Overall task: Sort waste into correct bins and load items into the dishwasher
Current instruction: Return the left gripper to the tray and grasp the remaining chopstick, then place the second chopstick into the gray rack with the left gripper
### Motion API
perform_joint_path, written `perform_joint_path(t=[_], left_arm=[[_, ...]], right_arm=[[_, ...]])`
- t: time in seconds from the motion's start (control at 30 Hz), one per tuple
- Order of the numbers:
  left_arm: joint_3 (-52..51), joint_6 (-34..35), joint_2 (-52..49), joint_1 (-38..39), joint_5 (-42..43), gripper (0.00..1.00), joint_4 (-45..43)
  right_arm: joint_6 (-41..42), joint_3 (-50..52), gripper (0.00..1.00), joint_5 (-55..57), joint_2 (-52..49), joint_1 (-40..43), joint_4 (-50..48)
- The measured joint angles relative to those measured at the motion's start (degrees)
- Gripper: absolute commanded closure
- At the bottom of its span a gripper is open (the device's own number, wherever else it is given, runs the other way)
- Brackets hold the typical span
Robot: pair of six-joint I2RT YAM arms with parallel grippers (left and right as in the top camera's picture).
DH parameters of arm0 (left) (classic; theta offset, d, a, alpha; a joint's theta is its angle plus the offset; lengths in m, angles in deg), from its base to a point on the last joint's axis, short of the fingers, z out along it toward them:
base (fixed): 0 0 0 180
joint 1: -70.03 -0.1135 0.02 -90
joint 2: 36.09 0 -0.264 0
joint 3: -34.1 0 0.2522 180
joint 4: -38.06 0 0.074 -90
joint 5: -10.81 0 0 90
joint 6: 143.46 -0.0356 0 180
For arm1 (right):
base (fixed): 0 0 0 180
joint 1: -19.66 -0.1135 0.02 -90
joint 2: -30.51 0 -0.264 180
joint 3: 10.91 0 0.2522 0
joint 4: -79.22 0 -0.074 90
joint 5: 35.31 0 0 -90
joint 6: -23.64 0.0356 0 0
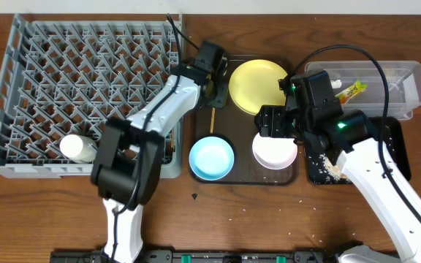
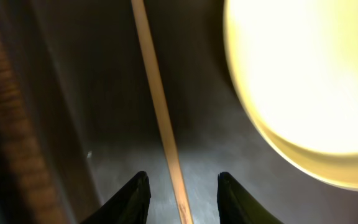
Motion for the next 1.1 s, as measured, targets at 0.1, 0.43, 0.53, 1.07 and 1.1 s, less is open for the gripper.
perform_joint_path(t=[0.1,0.43,0.53,1.07,1.1], left_arm=[[0.0,0.0,-2.3,0.0,-0.2,0.67,-1.7],[0.1,-0.2,-4.0,0.0,-0.5,0.93,-1.6],[0.2,-0.1,-3.2,0.0,-0.5,0.92,0.9],[0.4,0.0,22.8,-3.6,-12.6,0.93,16.7],[0.4,0.0,22.4,-4.4,-13.2,0.92,17.2]], right_arm=[[0.0,0.0,0.25,0.0,0.0,0.0,0.0],[0.0,0.0,0.25,0.0,0.0,0.0,0.0],[0.0,0.0,0.25,0.0,0.0,0.0,0.0],[0.0,0.0,0.25,0.0,0.0,0.0,0.0],[0.0,0.0,0.25,0.0,0.0,0.0,0.0]])
